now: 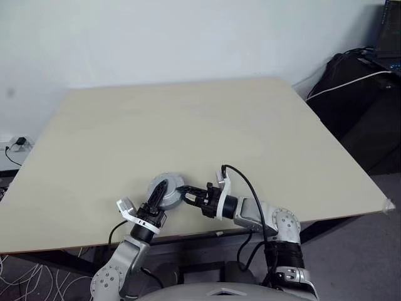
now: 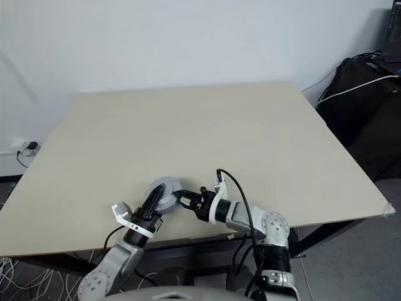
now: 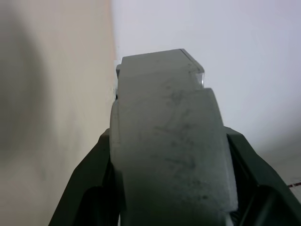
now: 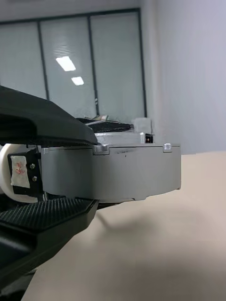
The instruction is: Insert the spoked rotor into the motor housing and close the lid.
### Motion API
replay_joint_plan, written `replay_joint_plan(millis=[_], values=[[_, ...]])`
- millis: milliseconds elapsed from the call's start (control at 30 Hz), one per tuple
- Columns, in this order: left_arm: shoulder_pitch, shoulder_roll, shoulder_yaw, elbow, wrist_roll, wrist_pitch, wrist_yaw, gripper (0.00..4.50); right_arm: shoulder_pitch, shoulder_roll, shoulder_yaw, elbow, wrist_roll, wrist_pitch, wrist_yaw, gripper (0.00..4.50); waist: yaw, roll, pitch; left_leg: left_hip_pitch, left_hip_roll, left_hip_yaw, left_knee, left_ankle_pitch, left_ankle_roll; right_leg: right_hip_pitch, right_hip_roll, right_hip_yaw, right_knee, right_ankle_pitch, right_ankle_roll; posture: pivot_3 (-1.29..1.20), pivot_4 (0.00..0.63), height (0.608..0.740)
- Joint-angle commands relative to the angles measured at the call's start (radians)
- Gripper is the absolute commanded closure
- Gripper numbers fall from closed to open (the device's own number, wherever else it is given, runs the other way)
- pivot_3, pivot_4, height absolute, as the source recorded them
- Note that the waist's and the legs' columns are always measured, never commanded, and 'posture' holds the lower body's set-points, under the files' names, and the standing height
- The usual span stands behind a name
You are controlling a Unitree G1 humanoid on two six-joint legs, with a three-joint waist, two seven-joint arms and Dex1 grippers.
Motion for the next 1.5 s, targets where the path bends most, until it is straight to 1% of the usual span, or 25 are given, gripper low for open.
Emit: replay_joint_plan(millis=[33, 100, 300, 333, 367, 400, 433, 600, 667, 733, 833, 867, 900, 967, 1033, 1167, 1267, 1367, 1500], values=[[-0.019, -0.072, -0.019, -0.034, -0.004, -0.007, -0.014, 2.25, -0.004, 0.041, 0.044, -0.035, 0.070, -0.036, 0.003, 3.25, 0.000, 0.000, 0.000, 0.000, 0.000, 0.000, 0.000, 0.000, 0.000, 0.000, 0.000, 0.000, 0.000, 0.000, 0.000, 0.00, 0.000, 0.740], [-0.018, -0.073, -0.021, -0.036, -0.006, -0.009, -0.012, 2.25, -0.002, 0.034, 0.052, -0.043, 0.063, -0.051, 0.005, 3.25, 0.000, 0.000, 0.000, 0.000, 0.000, 0.000, 0.000, 0.000, 0.000, 0.000, 0.000, 0.000, 0.000, 0.000, 0.000, 0.00, 0.000, 0.740], [-0.011, -0.087, -0.019, -0.044, -0.016, -0.036, 0.000, 2.25, 0.005, 0.017, 0.056, -0.081, -0.049, -0.142, 0.036, 3.25, 0.001, 0.000, 0.000, 0.000, 0.000, 0.000, 0.000, 0.000, 0.000, 0.000, 0.000, 0.000, 0.000, 0.000, 0.000, 0.00, 0.000, 0.740], [-0.010, -0.092, -0.017, -0.046, -0.017, -0.044, 0.002, 2.25, 0.007, 0.013, 0.051, -0.085, -0.060, -0.157, 0.041, 2.54, 0.001, 0.000, 0.000, 0.000, 0.000, 0.000, 0.000, 0.000, 0.000, 0.000, 0.000, 0.000, 0.000, 0.000, 0.000, 0.00, 0.000, 0.740], [-0.008, -0.094, -0.017, -0.048, -0.017, -0.052, 0.002, 2.28, 0.010, 0.007, 0.046, -0.091, -0.069, -0.170, 0.049, 2.27, 0.002, 0.000, 0.000, 0.000, 0.000, 0.000, 0.000, 0.000, 0.000, 0.000, 0.000, 0.000, 0.000, 0.000, 0.000, 0.00, 0.000, 0.740], [-0.006, -0.096, -0.017, -0.051, -0.017, -0.061, 0.003, 2.36, 0.014, 0.001, 0.040, -0.100, -0.070, -0.182, 0.057, 1.89, 0.003, 0.000, 0.000, 0.000, 0.000, 0.000, 0.000, 0.000, 0.000, 0.000, 0.000, 0.000, 0.000, 0.000, 0.001, 0.00, 0.000, 0.740], [-0.005, -0.097, -0.017, -0.054, -0.017, -0.068, 0.003, 2.36, 0.019, -0.004, 0.034, -0.109, -0.074, -0.195, 0.064, 1.65, 0.004, 0.000, 0.000, 0.000, 0.000, 0.000, 0.000, 0.000, 0.000, 0.000, 0.000, 0.000, -0.001, 0.000, 0.001, 0.00, 0.000, 0.740], [-0.002, -0.100, -0.021, -0.063, -0.015, -0.091, 0.008, 2.36, 0.042, -0.034, 0.001, -0.144, -0.103, -0.251, 0.067, 0.07, 0.008, 0.000, 0.000, 0.000, 0.000, 0.000, 0.000, 0.000, 0.000, 0.001, 0.000, 0.000, -0.001, 0.001, 0.001, 0.00, 0.000, 0.740], [-0.007, -0.101, -0.021, -0.067, -0.005, -0.110, 0.020, 2.36, 0.055, -0.061, 0.005, -0.182, -0.156, -0.277, 0.088, 0.00, 0.009, 0.000, 0.000, 0.000, 0.000, 0.000, 0.000, 0.000, 0.000, 0.001, 0.000, 0.000, -0.001, 0.001, 0.001, 0.00, 0.000, 0.740], [-0.027, -0.104, -0.010, -0.068, 0.011, -0.143, 0.040, 2.36, 0.065, -0.105, 0.035, -0.241, -0.267, -0.314, 0.137, 0.00, 0.009, 0.000, 0.000, 0.000, 0.000, 0.000, 0.000, 0.000, 0.000, 0.001, 0.000, 0.000, -0.001, 0.001, 0.001, 0.00, 0.000, 0.740], [-0.097, -0.102, 0.007, -0.058, 0.050, -0.210, 0.099, 2.36, 0.082, -0.241, 0.172, -0.367, -0.546, -0.413, 0.270, 0.00, 0.011, 0.000, 0.000, 0.000, 0.000, 0.001, 0.001, 0.000, 0.000, 0.001, 0.000, 0.000, -0.001, 0.001, 0.002, 0.00, 0.000, 0.740], [-0.132, -0.103, 0.014, -0.046, 0.062, -0.235, 0.126, 2.36, 0.084, -0.301, 0.245, -0.401, -0.659, -0.458, 0.315, 0.00, 0.012, -0.001, 0.000, 0.000, 0.000, 0.001, 0.002, 0.000, 0.000, 0.002, 0.000, 0.000, -0.001, 0.001, 0.003, 0.00, 0.000, 0.740], [-0.154, -0.103, 0.018, -0.037, 0.069, -0.251, 0.143, 2.36, 0.086, -0.337, 0.293, -0.418, -0.736, -0.490, 0.346, 0.00, 0.013, -0.001, 0.000, 0.000, 0.000, 0.001, 0.002, 0.000, 0.000, 0.002, 0.000, 0.000, -0.002, 0.002, 0.003, 0.00, 0.000, 0.740], [-0.244, -0.099, 0.039, 0.027, 0.121, -0.310, 0.200, 2.36, 0.086, -0.431, 0.428, -0.445, -0.929, -0.583, 0.426, 0.00, 0.017, -0.002, -0.001, 0.000, 0.000, 0.001, 0.004, 0.001, -0.001, 0.003, 0.001, -0.001, -0.002, 0.003, 0.004, 0.00, 0.000, 0.740], [-0.334, -0.090, 0.072, 0.111, 0.154, -0.349, 0.239, 2.36, 0.092, -0.464, 0.506, -0.445, -1.068, -0.678, 0.465, 0.00, 0.022, -0.004, -0.002, 0.001, 0.000, 0.001, 0.004, 0.002, -0.001, 0.004, 0.001, -0.001, -0.003, 0.004, 0.006, 0.00, 0.000, 0.740], [-0.466, -0.069, 0.135, 0.251, 0.196, -0.396, 0.260, 2.36, 0.118, -0.431, 0.514, -0.428, -1.117, -0.705, 0.511, 0.00, 0.019, -0.010, -0.004, 0.001, 0.000, 0.002, 0.005, 0.003, -0.001, 0.004, 0.002, 0.001, -0.003, 0.008, 0.007, 0.00, 0.000, 0.740], [-0.550, -0.056, 0.188, 0.355, 0.228, -0.433, 0.278, 2.36, 0.144, -0.412, 0.499, -0.422, -1.185, -0.777, 0.526, 0.00, 0.031, -0.019, -0.002, 0.001, -0.001, 0.001, 0.005, 0.003, -0.001, 0.004, 0.002, 0.001, -0.004, 0.010, 0.009, 0.00, 0.000, 0.740], [-0.625, -0.038, 0.240, 0.450, 0.259, -0.449, 0.276, 2.36, 0.174, -0.419, 0.496, -0.422, -1.254, -0.855, 0.560, 0.00, 0.047, -0.021, 0.000, 0.000, -0.001, 0.001, 0.005, 0.003, -0.001, 0.005, 0.001, 0.000, -0.005, 0.012, 0.012, 0.00, 0.000, 0.740], [-0.704, -0.022, 0.294, 0.541, 0.295, -0.453, 0.260, 2.36, 0.212, -0.433, 0.514, -0.411, -1.351, -0.971, 0.610, 0.00, 0.053, -0.023, 0.000, 0.000, -0.002, 0.001, 0.006, 0.004, -0.002, 0.005, 0.001, 0.000, -0.005, 0.012, 0.012, 0.00, 0.000, 0.740]])
